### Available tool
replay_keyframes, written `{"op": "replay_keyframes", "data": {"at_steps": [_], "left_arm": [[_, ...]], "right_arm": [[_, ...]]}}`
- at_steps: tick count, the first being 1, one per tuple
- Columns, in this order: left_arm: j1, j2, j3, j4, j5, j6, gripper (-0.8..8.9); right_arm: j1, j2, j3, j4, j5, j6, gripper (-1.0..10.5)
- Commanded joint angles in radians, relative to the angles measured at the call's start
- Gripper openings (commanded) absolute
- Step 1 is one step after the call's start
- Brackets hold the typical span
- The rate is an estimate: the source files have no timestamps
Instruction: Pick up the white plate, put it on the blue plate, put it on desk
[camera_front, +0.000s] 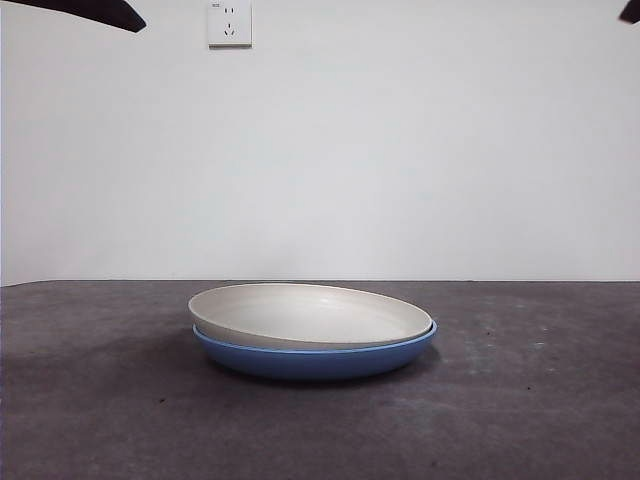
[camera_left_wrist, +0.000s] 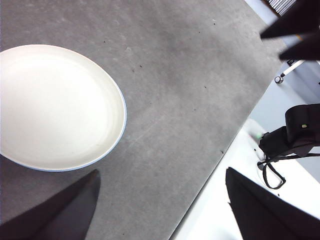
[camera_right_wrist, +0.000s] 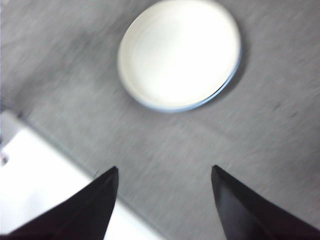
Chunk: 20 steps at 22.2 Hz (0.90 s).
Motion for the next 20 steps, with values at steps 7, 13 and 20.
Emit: {"op": "replay_keyframes", "data": {"at_steps": [7,13,20], "left_arm": [[-0.005,0.007,0.009,-0.019,0.004,0.012,4.02],[-0.005,0.007,0.009,-0.017,0.004,0.012,4.02],[-0.005,0.007,0.009,-0.017,0.004,0.013,1.06]], "right_arm": [[0.006,-0.023,0.017,-0.029,-0.027,-0.05,3.0],[0.006,-0.023,0.017,-0.027,-0.027,-0.05,3.0],[0.006,-0.023,0.017,-0.027,-0.027,-0.057,2.0]]}}
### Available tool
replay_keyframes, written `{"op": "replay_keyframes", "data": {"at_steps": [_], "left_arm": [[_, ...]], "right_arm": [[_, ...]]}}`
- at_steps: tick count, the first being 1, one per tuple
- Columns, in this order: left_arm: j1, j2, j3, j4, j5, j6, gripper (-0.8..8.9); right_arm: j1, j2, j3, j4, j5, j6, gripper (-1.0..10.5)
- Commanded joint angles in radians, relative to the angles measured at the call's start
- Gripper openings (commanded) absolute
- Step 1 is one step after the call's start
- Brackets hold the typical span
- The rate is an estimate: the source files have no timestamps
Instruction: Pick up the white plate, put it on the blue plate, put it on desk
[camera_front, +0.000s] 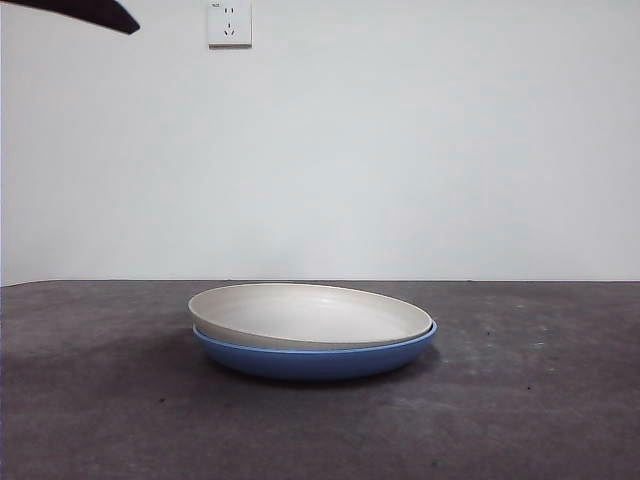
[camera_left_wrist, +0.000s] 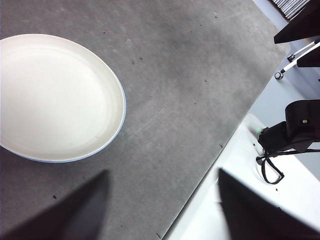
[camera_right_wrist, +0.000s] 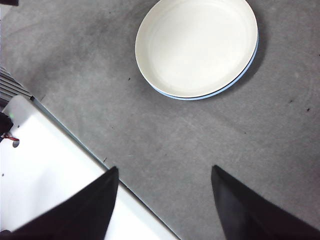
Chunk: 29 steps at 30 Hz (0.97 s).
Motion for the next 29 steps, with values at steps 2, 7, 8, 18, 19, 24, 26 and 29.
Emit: {"op": "replay_keyframes", "data": {"at_steps": [2,7,8,18,19,24,26,29], "left_arm": [[-0.005,0.007,0.009,0.01,0.004,0.012,0.03],[-0.005,0.007,0.009,0.01,0.004,0.012,0.09],[-0.005,0.007,0.009,0.01,0.004,0.012,0.1],[-0.005,0.007,0.009,0.011,0.004,0.012,0.09],[-0.005,0.007,0.009,0.011,0.004,0.012,0.09],[-0.005,0.007,0.009,0.011,0.004,0.012,0.09],[-0.005,0.007,0.009,0.011,0.004,0.012,0.09],[-0.005,0.007,0.009,0.011,0.004,0.012,0.09]], "right_arm": [[0.006,0.006,0.017,0.008,-0.001,-0.018,0.6],[0.006,0.006,0.017,0.009,0.0,-0.034,0.1],[0.006,0.006,0.017,0.01,0.0,-0.034,0.1],[0.006,0.006,0.017,0.032,0.0,-0.034,0.1],[0.006,0.006,0.017,0.032,0.0,-0.034,0.1],[0.006,0.006,0.017,0.032,0.0,-0.034,0.1],[0.006,0.006,0.017,0.032,-0.001,-0.034,0.1],[0.006,0.006,0.017,0.032,-0.001,-0.034,0.1]]}}
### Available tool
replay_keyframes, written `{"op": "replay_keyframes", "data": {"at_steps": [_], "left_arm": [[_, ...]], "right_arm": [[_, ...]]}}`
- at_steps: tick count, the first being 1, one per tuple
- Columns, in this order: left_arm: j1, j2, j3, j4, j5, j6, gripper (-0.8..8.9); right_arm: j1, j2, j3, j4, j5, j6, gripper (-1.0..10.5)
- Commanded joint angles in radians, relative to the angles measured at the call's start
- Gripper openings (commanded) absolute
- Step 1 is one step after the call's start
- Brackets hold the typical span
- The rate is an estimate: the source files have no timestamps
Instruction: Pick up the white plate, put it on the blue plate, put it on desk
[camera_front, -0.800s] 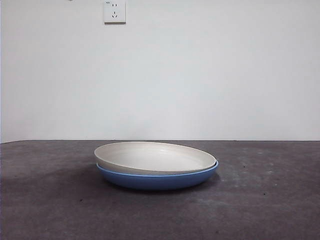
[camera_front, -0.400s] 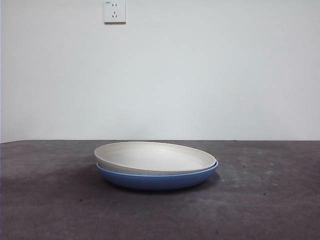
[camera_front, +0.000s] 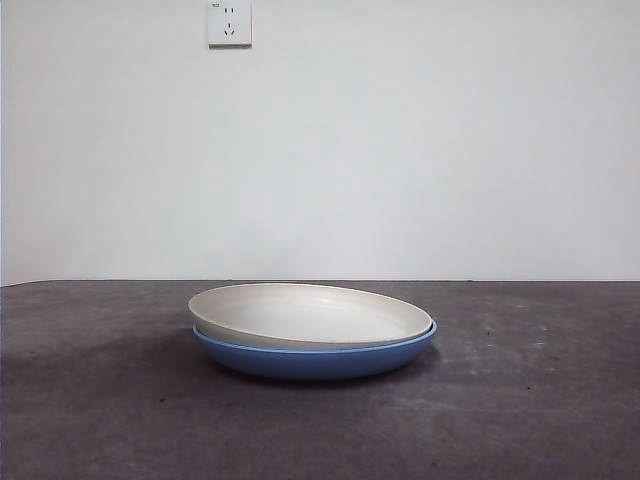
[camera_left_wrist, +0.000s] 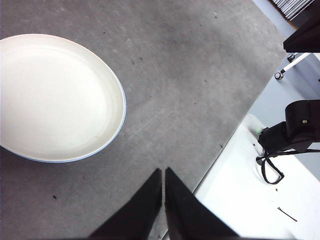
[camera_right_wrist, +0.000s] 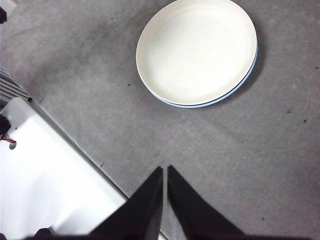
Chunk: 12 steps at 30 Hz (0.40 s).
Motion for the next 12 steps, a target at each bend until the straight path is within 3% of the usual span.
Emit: {"op": "replay_keyframes", "data": {"at_steps": [1,4,6,12], "left_arm": [[-0.005,0.007,0.009,0.01,0.004,0.012,0.09],[-0.001,-0.016,0.009,0.016,0.004,0.019,0.09],[0.019,-0.047,0.009,0.026,-0.012,0.082,0.09],[0.185,-0.188,0.005,0.257,-0.172,0.087,0.09]], "right_arm": [[0.006,0.006,0.017,0.008,0.0,-0.011,0.1],[0.006,0.006,0.017,0.008,-0.001,-0.011,0.1],[0.006,0.006,0.017,0.008,-0.001,-0.011,0.1],[0.006,0.006,0.017,0.008,0.0,-0.011,0.1]]}}
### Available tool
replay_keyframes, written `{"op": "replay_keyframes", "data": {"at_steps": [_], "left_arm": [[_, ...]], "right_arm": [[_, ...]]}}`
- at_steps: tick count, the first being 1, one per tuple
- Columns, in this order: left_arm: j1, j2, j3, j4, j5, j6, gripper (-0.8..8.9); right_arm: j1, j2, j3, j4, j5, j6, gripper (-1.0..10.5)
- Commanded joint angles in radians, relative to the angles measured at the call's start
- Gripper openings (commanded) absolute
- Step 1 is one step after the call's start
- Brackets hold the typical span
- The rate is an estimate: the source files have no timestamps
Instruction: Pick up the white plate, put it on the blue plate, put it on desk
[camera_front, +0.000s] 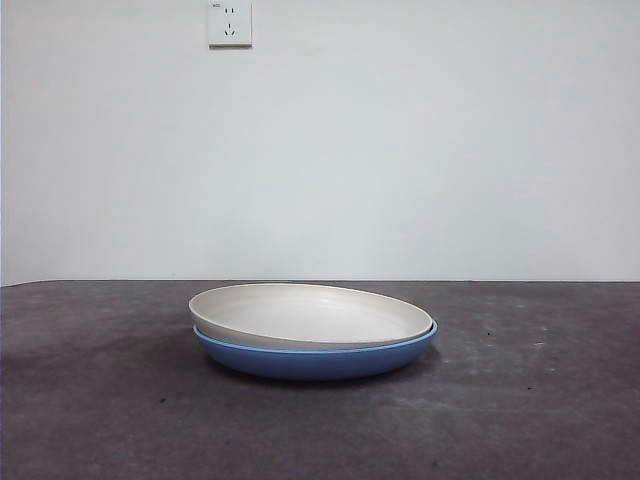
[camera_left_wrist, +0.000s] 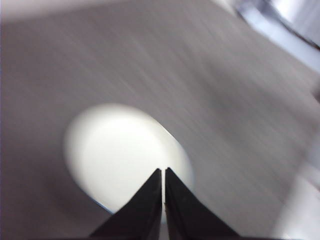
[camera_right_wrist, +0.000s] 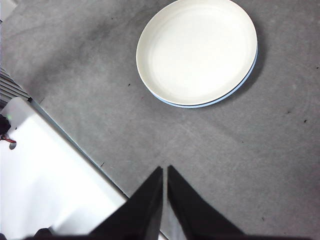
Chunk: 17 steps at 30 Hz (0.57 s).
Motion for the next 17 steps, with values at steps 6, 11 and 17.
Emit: {"op": "replay_keyframes", "data": {"at_steps": [6,11,17], "left_arm": [[0.222,-0.197,-0.1,0.341,-0.171,0.028,0.09],[0.299,-0.337,-0.297,0.509,-0.279,0.046,0.09],[0.347,-0.475,-0.539,0.582,-0.283,0.053,0.09]], "right_arm": [[0.006,0.006,0.017,0.007,-0.001,-0.01,0.1],[0.006,0.006,0.017,0.007,-0.001,-0.01,0.1],[0.006,0.006,0.017,0.007,-0.001,-0.01,0.1]]}}
